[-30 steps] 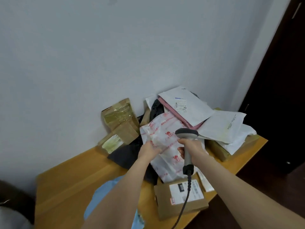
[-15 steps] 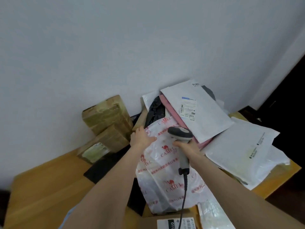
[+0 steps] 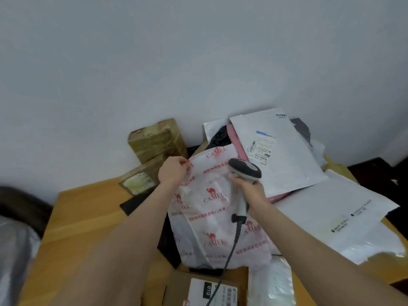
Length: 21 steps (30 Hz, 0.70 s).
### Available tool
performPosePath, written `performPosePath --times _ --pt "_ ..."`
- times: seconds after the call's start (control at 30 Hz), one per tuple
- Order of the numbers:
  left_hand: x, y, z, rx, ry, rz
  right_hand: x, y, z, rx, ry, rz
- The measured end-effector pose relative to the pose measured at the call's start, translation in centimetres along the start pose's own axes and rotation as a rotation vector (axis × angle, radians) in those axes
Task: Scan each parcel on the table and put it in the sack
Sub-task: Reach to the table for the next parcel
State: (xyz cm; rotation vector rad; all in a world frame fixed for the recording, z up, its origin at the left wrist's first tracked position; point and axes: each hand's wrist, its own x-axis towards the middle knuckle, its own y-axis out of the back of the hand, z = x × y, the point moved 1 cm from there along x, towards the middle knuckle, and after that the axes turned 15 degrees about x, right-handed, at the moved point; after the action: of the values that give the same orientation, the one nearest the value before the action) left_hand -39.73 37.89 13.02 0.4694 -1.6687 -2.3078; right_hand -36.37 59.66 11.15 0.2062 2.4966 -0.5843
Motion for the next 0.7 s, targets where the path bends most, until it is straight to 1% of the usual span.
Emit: performPosePath --times 0.07,0.17,0.2,0.3,0.37,0.43,0.47,0.5,0.57,0.6,0.63,0.67,0.7 --pt "-0.6 2.3 -0.8 -0.041 0.006 0.082 -0.4 -0.3 -1.2 0.074 0.015 0.025" --pt "-2.0 6.3 -1.8 -0.188 0.024 0.184 -1.3 -1.3 -3.7 0.094 0.048 0.038" --pt "-2.5 7.5 -2.1 -0.272 0.041 0.203 -1.8 -1.7 -4.5 0.099 0.055 0.025" --pt "-3.8 10.5 -3.2 -0.617 0.079 0.226 -3.4 -3.1 -6.3 0.158 -0.003 -0.116" --pt "-4.7 12.0 -3.7 -0.764 0.073 0.240 -4.8 -4.5 -6.5 0.133 -0.025 -0.223" --pt "-6.1 12.8 -3.9 -0.887 0.109 0.290 -6.2 -6.1 -6.0 0.087 -0.012 -0.251" --pt "-6.9 12.8 -3.9 -0.944 0.173 0.276 -7.0 -6.9 -5.5 0.080 -0.014 -0.245" --pt "-7.6 12.5 -3.9 -0.993 0.233 0.217 -7.6 -7.7 -5.0 0.085 -0.020 -0.238" --pt "-9.7 11.2 -3.8 -1.063 0.281 -0.017 -9.0 -9.0 -3.4 0.073 -0.039 -0.240" --pt "-10.6 10.5 -3.9 -1.059 0.273 -0.153 -9.6 -9.5 -2.5 0.044 -0.051 -0.240" --pt "-11.5 9.9 -4.1 -1.041 0.244 -0.246 -10.1 -10.1 -1.6 0.020 -0.066 -0.244" --pt "-12.1 9.4 -4.5 -1.024 0.220 -0.288 -10.7 -10.6 -0.6 0.013 -0.086 -0.257" --pt "-12.4 9.0 -5.2 -1.015 0.219 -0.276 -11.4 -11.2 0.4 0.022 -0.122 -0.273"
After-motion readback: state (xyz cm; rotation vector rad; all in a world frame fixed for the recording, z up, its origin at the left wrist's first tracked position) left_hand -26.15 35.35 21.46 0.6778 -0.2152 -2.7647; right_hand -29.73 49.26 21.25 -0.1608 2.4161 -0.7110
